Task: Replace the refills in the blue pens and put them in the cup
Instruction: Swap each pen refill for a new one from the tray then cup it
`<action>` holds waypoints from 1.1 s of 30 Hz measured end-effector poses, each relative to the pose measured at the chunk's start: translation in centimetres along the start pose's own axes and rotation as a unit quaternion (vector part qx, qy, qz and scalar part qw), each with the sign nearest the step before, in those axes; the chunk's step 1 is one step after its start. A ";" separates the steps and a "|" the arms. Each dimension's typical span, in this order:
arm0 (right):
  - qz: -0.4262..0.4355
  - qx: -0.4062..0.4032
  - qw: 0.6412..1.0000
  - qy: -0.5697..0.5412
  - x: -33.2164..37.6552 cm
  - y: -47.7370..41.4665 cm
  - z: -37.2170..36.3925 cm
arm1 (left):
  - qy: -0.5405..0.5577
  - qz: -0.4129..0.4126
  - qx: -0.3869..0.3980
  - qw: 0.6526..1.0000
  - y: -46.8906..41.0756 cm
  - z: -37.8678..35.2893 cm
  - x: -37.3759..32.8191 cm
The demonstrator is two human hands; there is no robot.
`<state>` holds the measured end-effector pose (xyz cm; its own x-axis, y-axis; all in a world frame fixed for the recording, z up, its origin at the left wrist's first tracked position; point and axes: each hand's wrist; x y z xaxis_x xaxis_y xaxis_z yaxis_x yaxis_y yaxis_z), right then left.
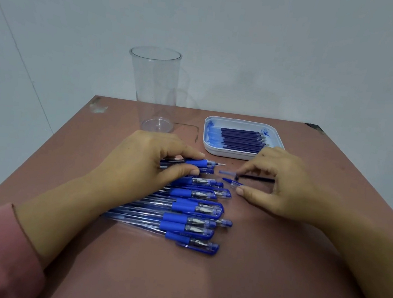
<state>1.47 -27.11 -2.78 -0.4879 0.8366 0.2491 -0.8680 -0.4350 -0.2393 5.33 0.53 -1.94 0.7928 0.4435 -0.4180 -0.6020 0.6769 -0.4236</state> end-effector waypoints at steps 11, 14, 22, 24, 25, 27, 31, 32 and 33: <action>-0.037 0.027 0.999 -0.004 -0.1 -1.3 -0.2 | -0.005 -0.001 0.007 1.000 0.0 0.0 0.0; -0.040 -0.048 0.992 -0.107 1.0 -0.9 0.2 | -0.004 0.000 0.007 1.000 0.0 -0.1 0.1; 0.011 -0.085 0.960 -0.267 3.8 -0.8 -0.2 | -0.005 0.000 -0.004 1.000 0.0 -0.2 0.3; 0.020 -0.085 0.961 -0.264 3.9 -1.0 -0.5 | -0.003 -0.001 -0.004 1.000 0.0 -0.3 0.2; 0.022 -0.082 0.959 -0.270 4.0 -1.0 -0.6 | -0.003 -0.002 -0.004 1.000 0.0 -0.3 0.2; 0.020 -0.074 0.956 -0.285 4.0 -1.1 -0.9 | -0.003 -0.006 -0.006 1.000 -0.1 -0.3 0.1; 0.044 -0.111 0.975 -0.187 4.2 -1.4 -1.2 | -0.004 -0.013 -0.008 1.000 -0.1 -0.4 0.0; 0.047 -0.120 0.978 -0.166 4.2 -1.5 -1.2 | -0.005 -0.015 -0.008 1.000 -0.1 -0.5 0.1; 0.051 -0.125 0.979 -0.155 4.2 -1.6 -1.3 | -0.007 -0.015 -0.006 1.000 0.0 -0.5 0.1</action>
<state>0.92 -22.47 -2.55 -0.6089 0.6351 0.4753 -0.7828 -0.3839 -0.4898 5.40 0.26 -2.37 0.8122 0.4309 -0.3932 -0.5783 0.6831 -0.4461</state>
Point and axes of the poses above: each hand's wrist, its own y-axis away from the middle knuckle, its own z-axis out of the back of the hand, x = y × z, and after that the axes turned 10 degrees about x, right-handed
